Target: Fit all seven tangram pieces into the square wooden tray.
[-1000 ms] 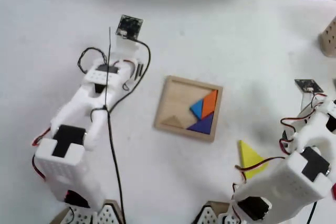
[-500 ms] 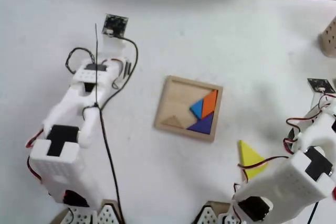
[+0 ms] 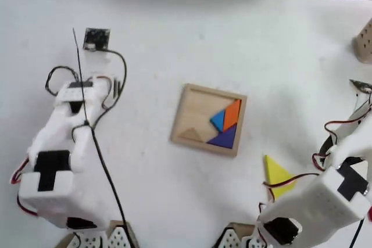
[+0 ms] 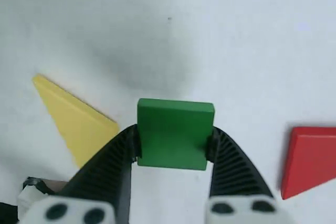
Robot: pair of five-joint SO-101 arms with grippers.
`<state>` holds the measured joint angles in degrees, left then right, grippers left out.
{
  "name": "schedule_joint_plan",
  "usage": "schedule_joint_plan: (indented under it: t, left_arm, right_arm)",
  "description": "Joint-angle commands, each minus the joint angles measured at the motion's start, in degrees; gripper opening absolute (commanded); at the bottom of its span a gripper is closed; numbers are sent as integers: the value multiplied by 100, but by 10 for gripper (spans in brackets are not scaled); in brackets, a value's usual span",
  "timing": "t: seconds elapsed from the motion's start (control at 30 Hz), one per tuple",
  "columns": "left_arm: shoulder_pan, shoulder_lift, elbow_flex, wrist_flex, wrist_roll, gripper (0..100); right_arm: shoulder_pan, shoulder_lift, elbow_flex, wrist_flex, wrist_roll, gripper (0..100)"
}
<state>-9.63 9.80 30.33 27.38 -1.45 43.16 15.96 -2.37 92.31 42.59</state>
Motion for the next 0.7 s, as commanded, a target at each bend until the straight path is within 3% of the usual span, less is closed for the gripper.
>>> schedule_joint_plan:
  t: [0.0,0.27,0.67]
  left_arm:
    - [-163,-778,589,-325,-193,134]
    - [-655,-919,818,-88,-167,135]
    - [-664,-919,818,-114,-185,138]
  right_arm:
    - [-189,-840,-26,356,-141,19]
    - [-1235,-2237,1240,286,-765,19]
    - [-3521,-3301,2031,286,-2145,21]
